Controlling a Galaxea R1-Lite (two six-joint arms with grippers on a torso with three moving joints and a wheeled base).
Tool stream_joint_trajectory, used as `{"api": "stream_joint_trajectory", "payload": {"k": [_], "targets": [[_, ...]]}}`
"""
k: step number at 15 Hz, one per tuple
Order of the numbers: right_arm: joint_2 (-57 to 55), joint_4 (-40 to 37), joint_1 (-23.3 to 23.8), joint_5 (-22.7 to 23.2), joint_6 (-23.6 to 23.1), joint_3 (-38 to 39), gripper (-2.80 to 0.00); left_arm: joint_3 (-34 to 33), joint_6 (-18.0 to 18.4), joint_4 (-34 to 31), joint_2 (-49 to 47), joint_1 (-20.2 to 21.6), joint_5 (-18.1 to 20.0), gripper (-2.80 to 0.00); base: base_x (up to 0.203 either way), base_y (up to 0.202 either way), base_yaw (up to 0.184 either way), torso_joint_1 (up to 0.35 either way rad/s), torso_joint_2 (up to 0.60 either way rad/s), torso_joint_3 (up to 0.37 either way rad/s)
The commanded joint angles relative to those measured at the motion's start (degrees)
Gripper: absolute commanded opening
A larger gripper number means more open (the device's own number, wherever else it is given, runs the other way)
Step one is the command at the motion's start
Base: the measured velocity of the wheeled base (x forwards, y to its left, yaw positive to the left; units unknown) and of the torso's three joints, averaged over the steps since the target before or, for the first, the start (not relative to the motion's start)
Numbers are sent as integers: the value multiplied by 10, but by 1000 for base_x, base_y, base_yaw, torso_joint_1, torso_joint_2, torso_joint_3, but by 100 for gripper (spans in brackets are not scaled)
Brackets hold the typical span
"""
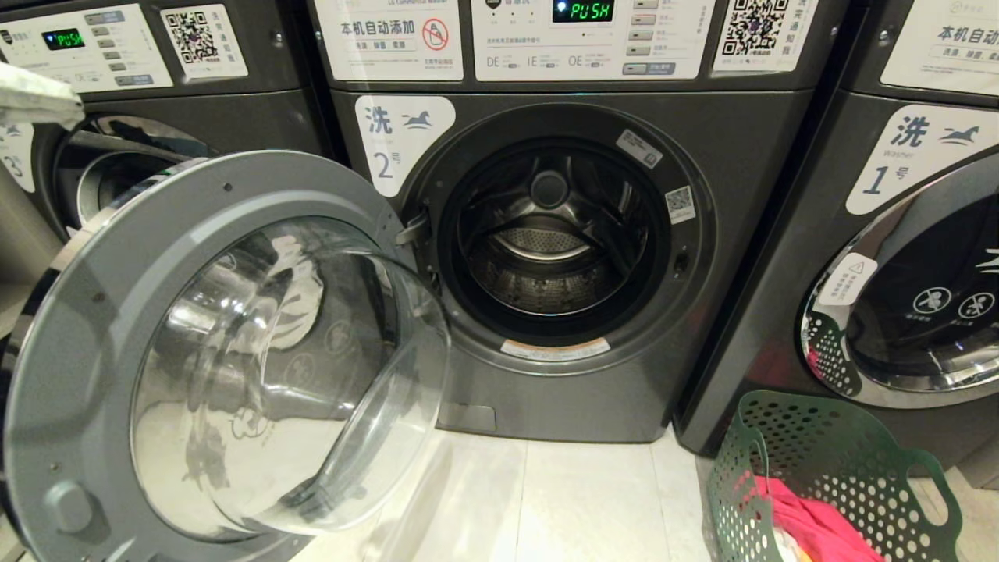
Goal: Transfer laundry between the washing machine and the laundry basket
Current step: Close the washing machine door with the left hand
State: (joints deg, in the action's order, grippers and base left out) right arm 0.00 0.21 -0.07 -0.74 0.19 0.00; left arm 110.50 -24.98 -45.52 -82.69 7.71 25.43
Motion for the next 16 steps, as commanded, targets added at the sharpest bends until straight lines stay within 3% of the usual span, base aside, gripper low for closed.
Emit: {"api": "stream_joint_trajectory", "payload": {"k": [1,3,5,7,11,16], "targets": [[-1,0,0,0,1,0,-280,-7,-11,11,6,2,-33,-280,0,0,0,0,0,0],[-1,1,0,0,0,0,-280,-59,-12,5,4,1,-85,-280,0,0,0,0,0,0],[-1,0,0,0,1,0,-280,-111,-13,2,4,1,-106,-280,0,0,0,0,0,0],[-1,0,0,-1,2,0,-280,-143,-15,-2,4,-6,-106,-280,0,0,0,0,0,0],[-1,0,0,-2,4,0,-280,-138,-44,-44,1,-19,-85,-280,0,0,0,0,0,0],[-1,0,0,-2,4,0,-280,-135,-93,-67,14,-98,-76,-280,0,0,0,0,0,0]]}}
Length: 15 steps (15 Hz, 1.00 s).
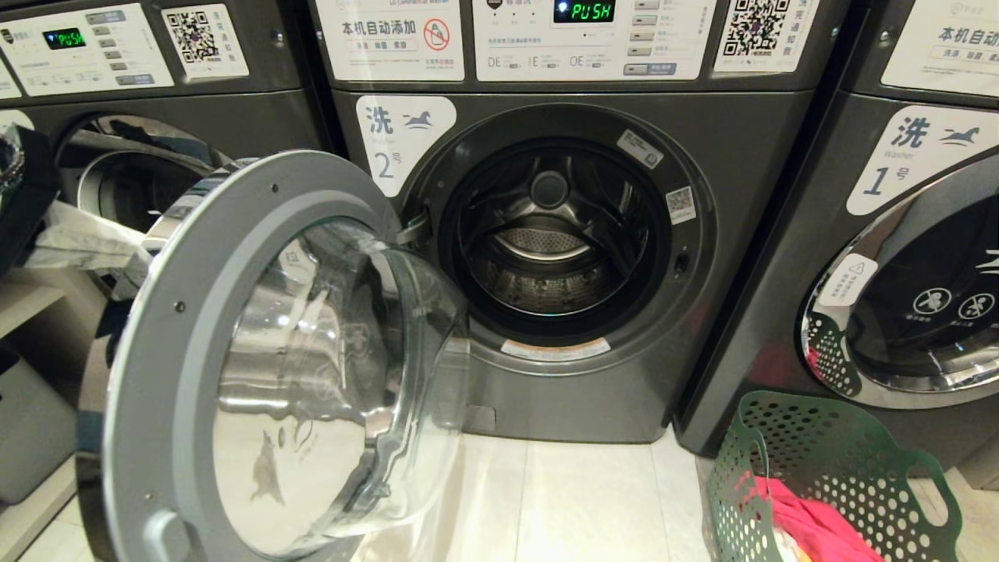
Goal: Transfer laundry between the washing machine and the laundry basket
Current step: Close the washing machine door with the left hand
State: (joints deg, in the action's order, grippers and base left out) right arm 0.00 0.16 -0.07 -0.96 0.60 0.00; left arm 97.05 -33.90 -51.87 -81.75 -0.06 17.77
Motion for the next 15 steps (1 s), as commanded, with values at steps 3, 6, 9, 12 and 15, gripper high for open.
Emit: {"api": "stream_joint_trajectory", "payload": {"k": [3,6,9,12,15], "targets": [[-1,0,0,0,1,0,-280,-2,-36,-4,10,-107,0,-280,0,0,0,0,0,0],[-1,0,0,0,1,0,-280,0,-75,11,-7,-226,-3,-280,0,0,0,0,0,0],[-1,0,0,0,1,0,-280,4,-94,96,-72,-355,-24,-280,0,0,0,0,0,0],[-1,0,0,0,0,0,-280,77,-98,196,-191,-439,-125,-280,0,0,0,0,0,0],[-1,1,0,0,1,0,-280,143,-38,375,-252,-489,-213,-280,0,0,0,0,0,0]]}}
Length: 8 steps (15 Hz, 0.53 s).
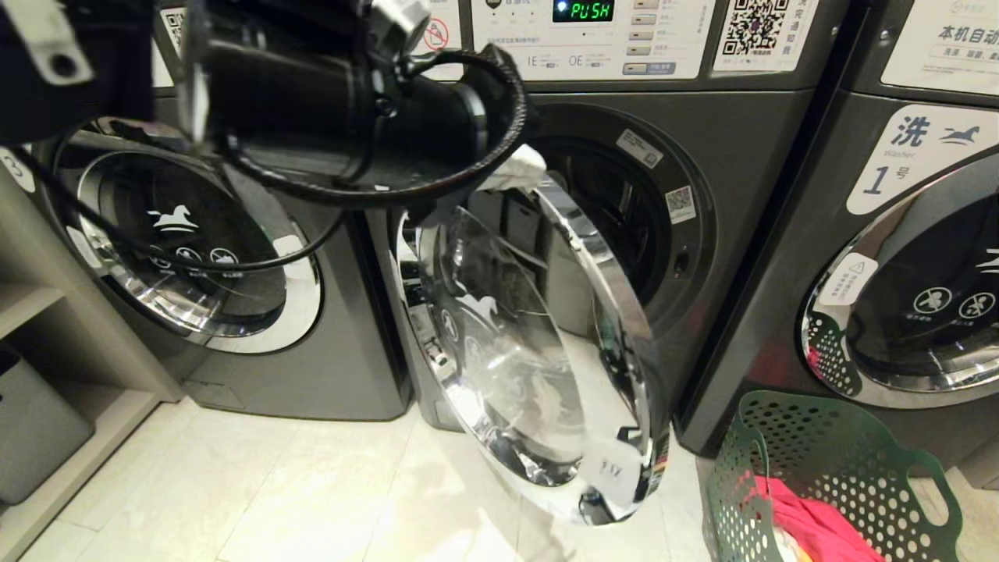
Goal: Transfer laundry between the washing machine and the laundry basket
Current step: Close the washing machine door with the left hand, then press the washing machine door tightly with the right hand
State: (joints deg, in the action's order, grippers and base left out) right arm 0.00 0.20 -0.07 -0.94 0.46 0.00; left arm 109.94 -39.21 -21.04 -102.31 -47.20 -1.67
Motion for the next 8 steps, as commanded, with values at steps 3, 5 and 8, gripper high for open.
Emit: {"api": "stream_joint_trajectory", "payload": {"k": [3,5,8], "targets": [[-1,-3,0,5,-24,-2,-280,2,71,60,6,-33,-151,-280,0,0,0,0,0,0],[-6,-7,0,9,-69,-25,-280,0,74,11,52,-34,-214,-280,0,0,0,0,0,0],[-124,-19,0,67,-60,-165,-280,-66,72,-56,152,-29,-237,-280,0,0,0,0,0,0]]}}
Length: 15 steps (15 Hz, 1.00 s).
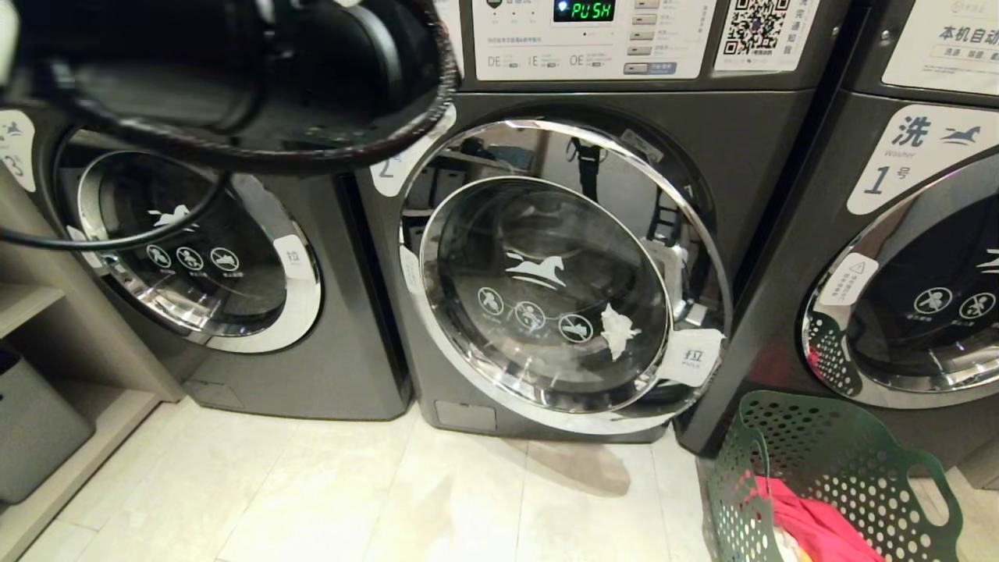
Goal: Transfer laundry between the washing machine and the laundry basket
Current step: Press the washing machine door tightly with the right hand
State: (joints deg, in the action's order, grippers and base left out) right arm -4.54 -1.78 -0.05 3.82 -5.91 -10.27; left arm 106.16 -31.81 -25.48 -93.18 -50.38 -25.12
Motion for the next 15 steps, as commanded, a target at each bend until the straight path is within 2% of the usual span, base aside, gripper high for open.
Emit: {"api": "stream_joint_trajectory", "payload": {"k": [1,5,7,8,11,13,15], "targets": [[-153,-6,-1,47,10,-112,-280,-72,-3,-21,92,10,-5,-280,0,0,0,0,0,0],[-536,-31,-22,152,2,-264,-280,-115,4,-61,212,18,-17,-280,0,0,0,0,0,0],[-697,13,-51,174,-13,-309,-280,-125,16,-153,276,18,-24,-280,0,0,0,0,0,0],[-778,60,-70,173,-20,-325,-280,-134,19,-192,312,19,-26,-280,0,0,0,0,0,0],[-958,228,-118,152,-35,-356,-280,-145,22,-255,391,25,-38,-280,0,0,0,0,0,0],[-1031,301,-138,137,-47,-374,-280,-144,23,-284,414,28,-46,-280,0,0,0,0,0,0],[-1067,349,-143,107,-56,-393,-280,-146,23,-284,417,33,-46,-280,0,0,0,0,0,0]]}}
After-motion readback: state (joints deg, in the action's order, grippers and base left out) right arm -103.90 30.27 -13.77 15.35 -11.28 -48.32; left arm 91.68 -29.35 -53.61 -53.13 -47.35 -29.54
